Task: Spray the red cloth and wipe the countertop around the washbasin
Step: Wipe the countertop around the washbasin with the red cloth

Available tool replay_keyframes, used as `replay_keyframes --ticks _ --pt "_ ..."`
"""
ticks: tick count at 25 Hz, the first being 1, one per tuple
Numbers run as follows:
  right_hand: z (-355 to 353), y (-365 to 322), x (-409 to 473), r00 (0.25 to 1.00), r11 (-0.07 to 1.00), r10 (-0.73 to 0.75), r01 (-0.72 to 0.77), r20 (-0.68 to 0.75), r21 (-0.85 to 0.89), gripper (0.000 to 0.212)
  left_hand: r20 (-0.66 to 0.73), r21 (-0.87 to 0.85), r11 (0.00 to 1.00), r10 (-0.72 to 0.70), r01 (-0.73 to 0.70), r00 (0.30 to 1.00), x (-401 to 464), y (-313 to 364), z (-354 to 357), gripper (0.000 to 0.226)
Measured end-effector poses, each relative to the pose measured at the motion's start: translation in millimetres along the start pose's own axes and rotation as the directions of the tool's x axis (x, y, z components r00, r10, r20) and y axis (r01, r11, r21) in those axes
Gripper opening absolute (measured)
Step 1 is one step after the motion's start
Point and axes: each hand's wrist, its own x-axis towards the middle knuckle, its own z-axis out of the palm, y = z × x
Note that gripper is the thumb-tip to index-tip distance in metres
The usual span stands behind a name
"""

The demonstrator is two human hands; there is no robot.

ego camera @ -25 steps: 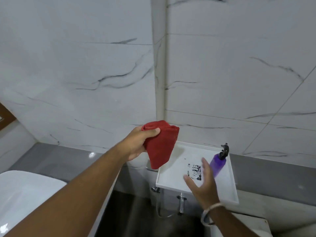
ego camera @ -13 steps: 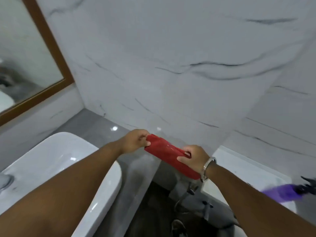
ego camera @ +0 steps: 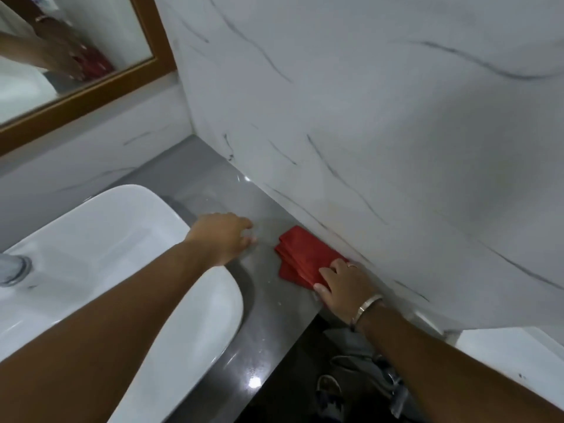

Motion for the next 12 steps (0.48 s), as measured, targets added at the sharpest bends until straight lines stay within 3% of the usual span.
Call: replay_keyframes --ticks 3,6,10,12 --pt "14.6 -1.3 8.6 0.990 0.996 -0.079 0.083 -0.113 0.030 0.065 -0.155 0.002 0.999 0.041 -0.041 0.987 -13.6 -12.2 3.5 0.058" --pt "28.4 1.0 23.8 0.966 0.973 -0.229 0.225 -0.120 -0.045 0.074 -0.172 0.062 0.997 0.059 -0.049 0.983 -8.8 -8.0 9.6 0.061" --pt "18.7 -37.7 66.3 0.992 0.997 -0.039 0.046 -0.123 0.056 0.069 -0.246 0.022 0.999 0.054 -0.050 0.968 -6.7 -13.1 12.9 0.058" --pt "32.1 -69.3 54.0 0.980 0.988 -0.141 0.148 -0.143 0.040 0.068 -0.267 0.012 0.998 0.060 -0.059 0.962 -6.4 -13.0 13.5 0.061"
